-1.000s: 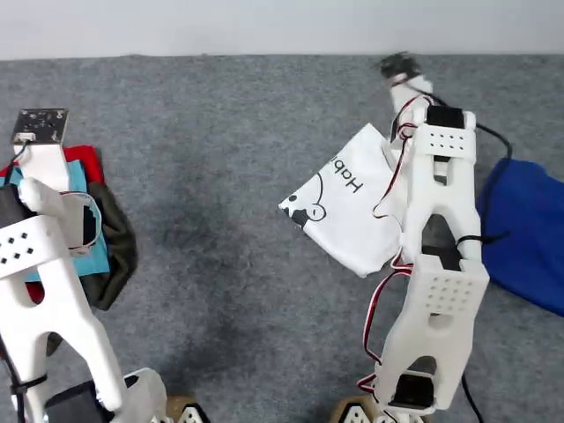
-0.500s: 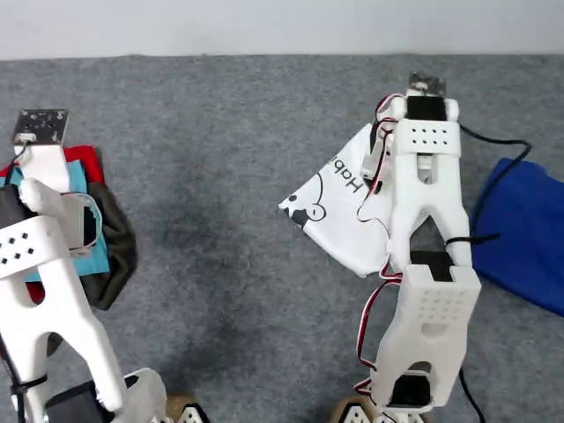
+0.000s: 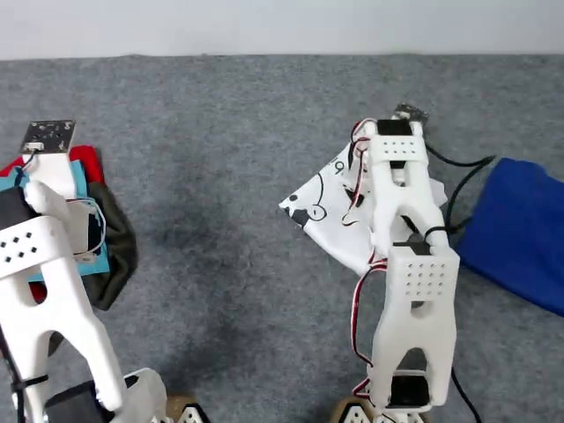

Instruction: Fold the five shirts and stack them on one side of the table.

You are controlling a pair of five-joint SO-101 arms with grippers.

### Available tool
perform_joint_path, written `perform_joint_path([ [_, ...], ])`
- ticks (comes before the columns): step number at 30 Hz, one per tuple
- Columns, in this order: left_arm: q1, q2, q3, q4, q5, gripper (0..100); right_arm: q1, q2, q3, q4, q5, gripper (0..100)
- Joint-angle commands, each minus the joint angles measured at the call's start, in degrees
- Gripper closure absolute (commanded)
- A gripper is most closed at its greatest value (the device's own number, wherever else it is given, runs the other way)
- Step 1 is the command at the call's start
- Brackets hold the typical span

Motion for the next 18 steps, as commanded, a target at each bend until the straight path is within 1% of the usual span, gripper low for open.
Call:
perform_joint_path([
  [1,-0.5,-2.2,-0.4,1.1,-0.1,99,-0.1,2.7,-3.0,-1.8,-0.6,63.8],
  [3,-0.5,-2.2,-0.4,1.1,-0.1,99,0.0,4.2,-3.0,-1.6,-0.4,70.8],
  [7,-0.5,-2.2,-0.4,1.1,-0.1,99,0.9,4.5,-3.1,-0.7,-0.4,89.5],
  [9,-0.5,-2.2,-0.4,1.1,-0.1,99,1.7,4.5,-3.1,-0.7,-0.2,96.5],
  [11,-0.5,-2.2,-0.4,1.1,-0.1,99,2.2,4.5,-3.1,0.0,1.2,99.1],
  [15,-0.5,-2.2,-0.4,1.1,-0.1,99,2.8,2.2,-3.1,2.8,6.9,98.8],
  [18,-0.5,-2.2,-0.4,1.1,-0.1,99,3.3,-2.3,-3.1,5.5,11.6,98.8],
])
